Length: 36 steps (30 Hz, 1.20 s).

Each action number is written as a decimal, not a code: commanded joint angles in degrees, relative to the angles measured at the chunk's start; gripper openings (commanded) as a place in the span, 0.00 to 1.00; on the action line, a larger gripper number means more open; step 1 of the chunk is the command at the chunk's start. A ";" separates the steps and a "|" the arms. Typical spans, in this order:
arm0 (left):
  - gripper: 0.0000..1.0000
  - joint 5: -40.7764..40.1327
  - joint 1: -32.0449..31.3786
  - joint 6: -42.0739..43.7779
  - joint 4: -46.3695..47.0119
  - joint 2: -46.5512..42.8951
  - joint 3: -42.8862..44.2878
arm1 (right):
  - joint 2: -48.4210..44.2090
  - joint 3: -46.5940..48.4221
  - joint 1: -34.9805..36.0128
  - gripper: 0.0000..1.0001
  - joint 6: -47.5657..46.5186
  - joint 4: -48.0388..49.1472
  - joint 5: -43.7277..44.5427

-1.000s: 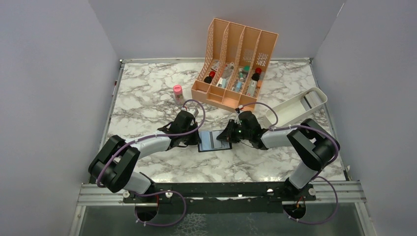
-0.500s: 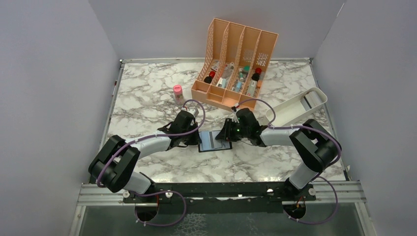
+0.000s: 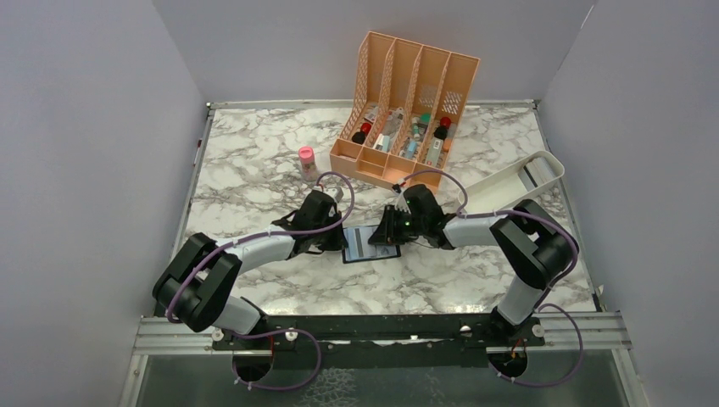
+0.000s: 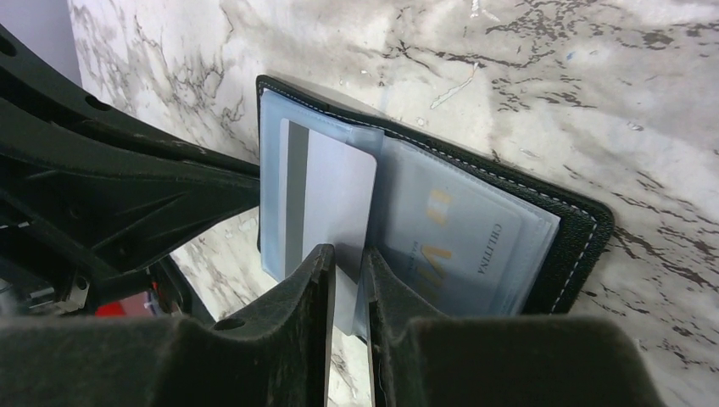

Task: Put the credit cards into the card holder
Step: Insert the credit card into the card holder.

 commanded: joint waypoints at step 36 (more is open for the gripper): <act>0.18 3.49 -0.04 -1.80 -3.50 -4.31 3.38 | 1.01 -2.02 2.21 0.34 0.59 6.05 -8.01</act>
